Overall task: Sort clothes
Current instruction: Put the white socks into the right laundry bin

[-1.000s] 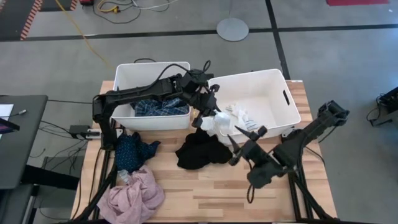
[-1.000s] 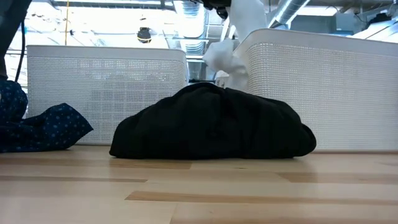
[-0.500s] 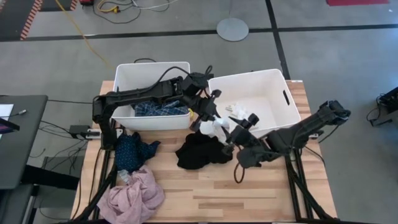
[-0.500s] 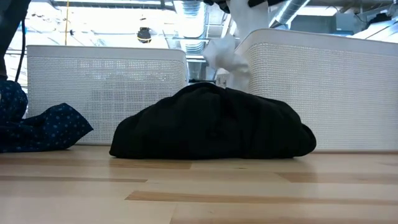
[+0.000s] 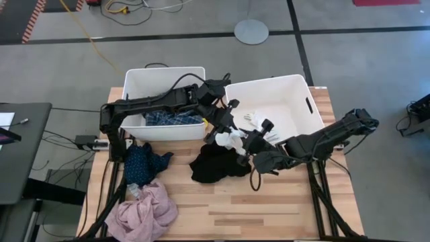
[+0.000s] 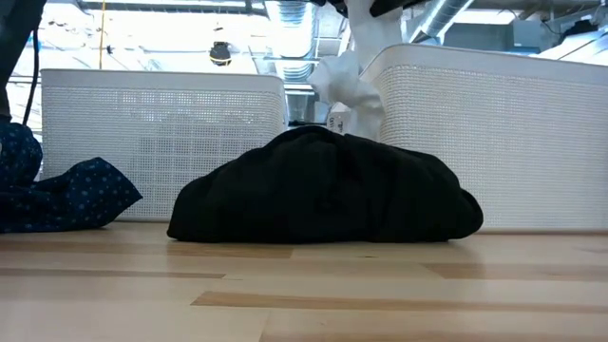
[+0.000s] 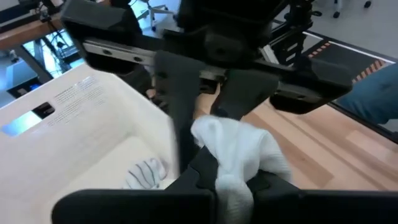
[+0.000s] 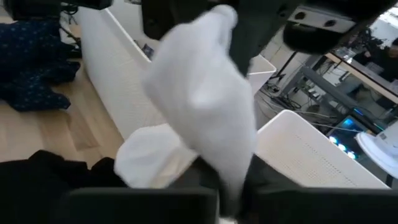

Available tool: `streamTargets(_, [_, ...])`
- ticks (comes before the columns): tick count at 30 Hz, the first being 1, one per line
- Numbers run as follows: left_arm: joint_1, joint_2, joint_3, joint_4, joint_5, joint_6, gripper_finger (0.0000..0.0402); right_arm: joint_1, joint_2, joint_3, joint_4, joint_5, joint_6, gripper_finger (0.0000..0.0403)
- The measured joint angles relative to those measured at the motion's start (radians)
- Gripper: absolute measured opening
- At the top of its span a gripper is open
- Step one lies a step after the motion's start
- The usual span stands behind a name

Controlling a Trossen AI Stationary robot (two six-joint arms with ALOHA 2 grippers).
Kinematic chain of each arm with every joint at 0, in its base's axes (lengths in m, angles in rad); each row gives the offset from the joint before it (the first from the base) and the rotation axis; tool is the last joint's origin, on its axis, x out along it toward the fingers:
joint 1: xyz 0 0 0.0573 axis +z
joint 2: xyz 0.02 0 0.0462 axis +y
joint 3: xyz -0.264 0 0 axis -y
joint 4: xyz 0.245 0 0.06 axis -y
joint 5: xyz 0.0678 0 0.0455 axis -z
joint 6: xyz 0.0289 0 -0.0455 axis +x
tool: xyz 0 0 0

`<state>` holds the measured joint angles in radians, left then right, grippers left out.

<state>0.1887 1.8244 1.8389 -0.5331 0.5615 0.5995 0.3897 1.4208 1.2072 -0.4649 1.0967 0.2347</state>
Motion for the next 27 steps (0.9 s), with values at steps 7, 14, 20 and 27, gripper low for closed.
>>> streamTargets(7, [0.011, -0.029, 0.000, -0.028, -0.088, 0.001, 0.0010, 0.000, -0.014, 0.000, -0.002, -0.017, -0.009, 0.0008])
streamTargets(14, [0.021, -0.081, 0.000, -0.088, -0.201, 0.003, 0.0086, 0.001, -0.078, 0.053, 0.059, -0.017, -0.156, 0.0002])
streamTargets(20, [0.052, -0.125, 0.000, -0.138, -0.211, -0.026, 0.0169, 0.001, -0.134, 0.132, 0.118, -0.023, -0.312, 0.0001])
streamTargets(27, [0.095, -0.139, 0.000, -0.222, -0.188, -0.073, 0.0207, -0.006, -0.183, 0.232, 0.121, -0.022, -0.426, 0.0001])
